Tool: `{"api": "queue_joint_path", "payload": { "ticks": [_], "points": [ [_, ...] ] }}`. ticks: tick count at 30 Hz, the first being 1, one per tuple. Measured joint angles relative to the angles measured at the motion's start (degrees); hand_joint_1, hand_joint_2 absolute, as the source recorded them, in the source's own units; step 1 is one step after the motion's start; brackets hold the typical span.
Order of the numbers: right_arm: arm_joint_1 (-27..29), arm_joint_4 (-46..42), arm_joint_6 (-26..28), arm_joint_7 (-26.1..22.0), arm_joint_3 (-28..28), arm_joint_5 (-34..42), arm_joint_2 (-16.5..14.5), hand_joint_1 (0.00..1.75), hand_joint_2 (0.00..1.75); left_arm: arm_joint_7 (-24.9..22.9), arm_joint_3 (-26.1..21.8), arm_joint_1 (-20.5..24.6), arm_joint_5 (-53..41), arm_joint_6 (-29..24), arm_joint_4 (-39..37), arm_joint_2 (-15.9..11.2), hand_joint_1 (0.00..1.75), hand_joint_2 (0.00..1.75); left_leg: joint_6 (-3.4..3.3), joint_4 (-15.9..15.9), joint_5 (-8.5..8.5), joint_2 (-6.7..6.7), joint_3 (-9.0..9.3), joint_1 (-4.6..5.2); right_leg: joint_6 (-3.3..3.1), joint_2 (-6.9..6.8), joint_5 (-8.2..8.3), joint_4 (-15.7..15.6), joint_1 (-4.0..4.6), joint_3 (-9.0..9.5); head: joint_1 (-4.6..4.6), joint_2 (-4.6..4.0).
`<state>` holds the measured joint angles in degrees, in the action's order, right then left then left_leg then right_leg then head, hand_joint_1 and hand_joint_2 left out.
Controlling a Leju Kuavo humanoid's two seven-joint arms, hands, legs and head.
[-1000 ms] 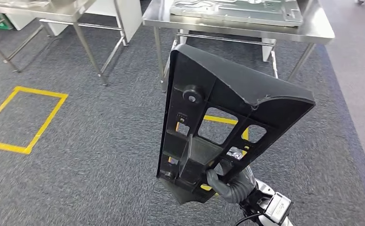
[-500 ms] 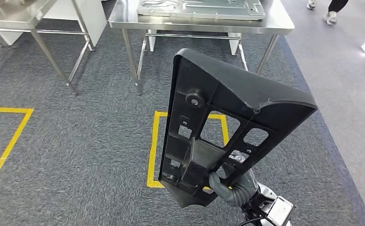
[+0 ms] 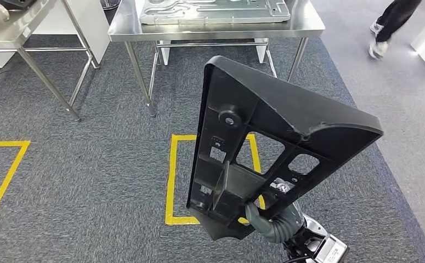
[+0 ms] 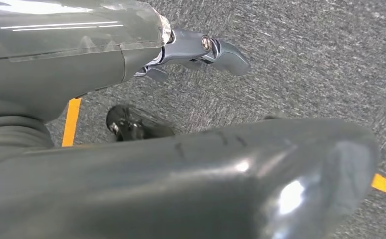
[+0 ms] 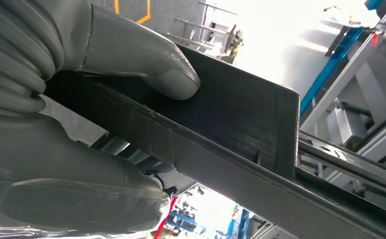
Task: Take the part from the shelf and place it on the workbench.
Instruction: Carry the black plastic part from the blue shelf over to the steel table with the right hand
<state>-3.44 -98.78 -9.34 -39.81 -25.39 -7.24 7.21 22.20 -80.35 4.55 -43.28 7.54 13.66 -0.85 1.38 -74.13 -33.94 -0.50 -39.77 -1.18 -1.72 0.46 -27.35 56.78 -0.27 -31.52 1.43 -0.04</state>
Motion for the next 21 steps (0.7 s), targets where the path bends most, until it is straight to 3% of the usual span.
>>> {"api": "queue_joint_path", "payload": {
  "ticks": [1, 3, 4, 6, 9, 11, 14, 16, 17, 18, 20, 21],
  "points": [
    [0.07, -0.01, 0.02, 0.03, -0.01, 0.03, 0.0, 1.68, 1.75, 0.05, 0.01, -0.12, 0.0, 0.0, 0.0, -0.02, 0.0, 0.0, 0.03, 1.11, 1.71, 0.0, 0.05, -0.01, 0.08, 0.25, -0.49, 0.12, 0.01, 0.56, 0.0, 0.0],
    [0.13, -0.05, 0.08, 0.03, 0.0, 0.07, 0.0, 1.68, 1.75, 0.21, 0.02, -0.25, 0.0, 0.0, 0.0, -0.15, 0.0, 0.0, -0.2, 7.94, 6.52, 0.08, 2.65, -0.04, 0.5, 0.58, -1.61, 0.38, -0.02, 1.91, 0.01, 0.0],
    [0.15, -0.1, 0.11, 0.03, 0.0, 0.1, 0.01, 1.68, 1.75, 0.3, 0.02, -0.25, 0.0, 0.0, 0.01, -0.24, 0.0, 0.0, -0.45, 11.42, 7.83, 0.16, 4.2, 0.05, 0.79, 0.69, -2.23, 0.54, 0.04, 2.41, 0.02, 0.0],
    [0.23, -0.32, 0.15, 0.03, 0.01, 0.15, 0.02, 1.68, 1.75, 0.46, 0.07, -0.24, -0.07, 0.01, 0.02, -0.33, 0.0, 0.0, -1.26, 14.69, 7.67, 0.33, 5.8, 0.27, 1.49, 0.85, -3.04, 0.49, 0.15, 2.93, 0.05, 0.0],
    [0.54, -0.94, 0.48, 0.03, 0.01, 0.2, 0.07, 1.68, 1.75, 0.67, 0.14, -0.3, -0.14, 0.11, 0.02, -0.34, 0.0, 0.0, -2.46, 15.92, 6.45, 0.39, 7.11, 0.29, 2.5, 0.79, -2.91, 1.6, 0.08, 3.14, 0.07, 0.0],
    [0.74, -1.43, 0.85, 0.01, 0.01, 0.23, 0.2, 1.68, 1.75, 0.76, 0.2, -0.34, -0.16, 0.17, 0.02, -0.33, 0.0, 0.0, -3.01, 16.72, 5.81, 0.4, 8.86, 0.09, 3.09, 0.31, -2.99, 6.29, -0.08, 0.65, 0.21, 0.0],
    [1.26, -1.84, 1.16, -0.04, 0.02, 0.23, 0.45, 1.68, 1.75, 0.8, 0.34, -0.42, -0.18, 0.16, 0.02, -0.33, 0.0, 0.0, -3.14, 17.67, 4.29, 0.38, 11.59, 0.06, 3.68, -0.1, -6.07, 15.93, -0.35, -7.32, 0.38, 0.0],
    [1.74, -1.93, 1.28, -0.03, 0.02, 0.2, 0.62, 1.68, 1.75, 0.81, 0.38, -0.51, -0.17, 0.05, 0.02, -0.32, 0.0, 0.0, -2.98, 18.16, 2.89, 0.45, 13.97, 0.03, 3.74, -0.16, -7.82, 16.81, -0.46, -10.77, 0.4, 0.0],
    [1.88, -1.96, 1.34, -0.03, 0.02, 0.17, 0.7, 1.68, 1.75, 0.81, 0.39, -0.53, -0.17, -0.01, 0.02, -0.32, 0.0, 0.0, -2.87, 18.36, 2.05, 0.48, 15.33, 0.01, 3.58, -0.18, -7.14, 14.86, -0.47, -11.34, 0.4, 0.0],
    [1.99, -1.98, 1.43, -0.03, 0.03, 0.15, 0.78, 1.68, 1.75, 0.81, 0.4, -0.56, -0.17, -0.07, 0.02, -0.31, 0.0, 0.0, -2.72, 18.56, 1.1, 0.5, 16.54, -0.01, 3.26, -0.26, -4.49, 11.7, -0.41, -11.42, 0.42, 0.0],
    [2.36, -1.99, 1.61, -0.03, 0.11, 0.08, 0.96, 1.68, 1.75, 0.83, 0.43, -0.5, -0.17, -0.15, 0.01, -0.21, 0.0, 0.0, -2.18, 18.56, -0.99, 0.54, 18.78, 0.16, 2.43, -0.46, 3.55, 5.63, 0.0, -11.42, 0.43, 0.0],
    [2.55, -2.05, 1.7, -0.02, 0.16, 0.05, 1.02, 1.68, 1.75, 0.85, 0.44, -0.45, -0.18, -0.17, 0.02, -0.19, 0.0, 0.0, -1.78, 18.77, -1.94, 0.55, 19.66, 0.26, 2.08, -0.49, 6.53, 4.21, 0.24, -11.41, 0.39, 0.0]
  ]
}}
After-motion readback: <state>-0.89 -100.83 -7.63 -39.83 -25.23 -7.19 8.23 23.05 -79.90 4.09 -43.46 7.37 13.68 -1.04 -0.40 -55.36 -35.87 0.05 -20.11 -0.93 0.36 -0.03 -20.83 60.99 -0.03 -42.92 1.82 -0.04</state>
